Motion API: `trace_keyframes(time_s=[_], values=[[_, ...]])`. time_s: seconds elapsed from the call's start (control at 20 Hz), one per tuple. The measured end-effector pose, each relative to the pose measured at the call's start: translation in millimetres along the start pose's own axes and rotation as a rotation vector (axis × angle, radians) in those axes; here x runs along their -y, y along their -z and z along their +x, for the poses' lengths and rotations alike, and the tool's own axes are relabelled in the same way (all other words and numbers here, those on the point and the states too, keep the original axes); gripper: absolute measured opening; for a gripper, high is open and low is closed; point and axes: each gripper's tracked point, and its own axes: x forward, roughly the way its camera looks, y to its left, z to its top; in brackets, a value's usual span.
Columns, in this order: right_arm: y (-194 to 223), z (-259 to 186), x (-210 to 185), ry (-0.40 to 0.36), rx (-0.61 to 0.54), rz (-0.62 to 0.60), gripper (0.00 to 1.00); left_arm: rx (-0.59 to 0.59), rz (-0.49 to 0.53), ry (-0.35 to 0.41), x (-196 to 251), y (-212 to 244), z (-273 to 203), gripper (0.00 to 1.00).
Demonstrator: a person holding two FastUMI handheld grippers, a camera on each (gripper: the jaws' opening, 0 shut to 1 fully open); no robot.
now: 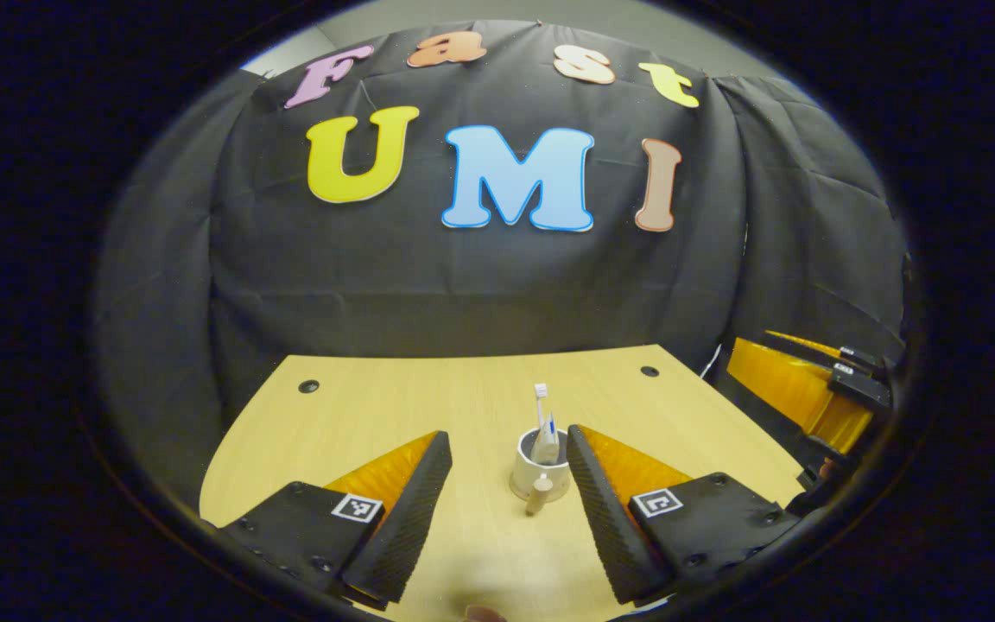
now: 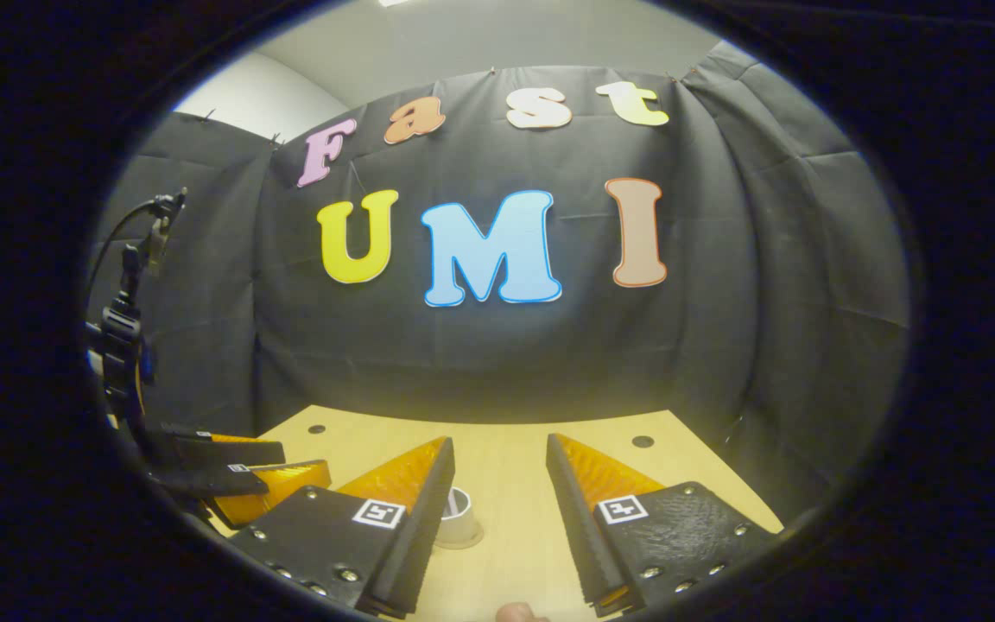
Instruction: Put the toothbrush and toothpaste on the desktop into the cup, then pick up the cup and place it on the coaster on the desktop.
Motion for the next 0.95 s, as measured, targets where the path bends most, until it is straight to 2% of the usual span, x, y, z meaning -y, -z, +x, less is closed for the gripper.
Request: trace_keyframes(time_s=[0.05, 0.1, 0.15, 0.2, 0.3, 0.35, 0.45, 0.55, 0.6, 0.7, 0.75, 0.8, 0.85, 0.9, 0.95], values=[[0, 0, -2, 0.002, 0.005, -0.007, 0.66, 0.021, -0.001, 0.001, -1, -3, -4, 0.90], [-1, -1, -2, 0.008, 0.012, -0.022, 0.63, 0.036, -0.001, 0.014, 1, -4, -7, 0.98], [-2, -2, -3, 0.012, 0.027, -0.044, 0.66, 0.051, -0.001, 0.021, 2, -5, -10, 0.90], [-5, -4, -1, 0.032, 0.041, -0.068, 0.64, 0.067, 0.000, 0.026, 2, -8, -12, 0.90], [-6, -3, 1, 0.063, 0.051, -0.109, 0.66, 0.096, 0.004, 0.031, 2, -13, -17, 0.90], [-6, -4, 1, 0.072, 0.053, -0.118, 0.66, 0.114, 0.008, 0.037, 3, -16, -19, 0.98], [-6, -2, -1, 0.071, 0.059, -0.112, 0.64, 0.148, 0.019, 0.037, 1, -20, -22, 0.98], [-8, -2, 0, 0.076, 0.068, -0.106, 0.64, 0.173, 0.020, 0.031, -3, -25, -23, 0.82], [-8, 1, 1, 0.077, 0.067, -0.108, 0.63, 0.175, 0.014, 0.029, -5, -24, -24, 0.86], [-7, 1, -2, 0.077, 0.068, -0.114, 0.96, 0.173, -0.003, 0.028, -10, -21, -22, 0.93], [-6, -1, -3, 0.074, 0.068, -0.110, 0.99, 0.171, -0.007, 0.026, -12, -20, -21, 0.97], [-6, -1, -3, 0.074, 0.067, -0.107, 0.99, 0.166, -0.009, 0.021, -16, -18, -21, 0.90], [-6, 1, -3, 0.073, 0.067, -0.101, 0.99, 0.165, -0.010, 0.019, -19, -18, -20, 0.90], [-6, 1, -4, 0.070, 0.065, -0.095, 0.99, 0.166, -0.011, 0.016, -20, -19, -19, 0.97], [-4, 2, -4, 0.067, 0.059, -0.088, 0.99, 0.167, -0.010, 0.017, -21, -20, -19, 0.90]])
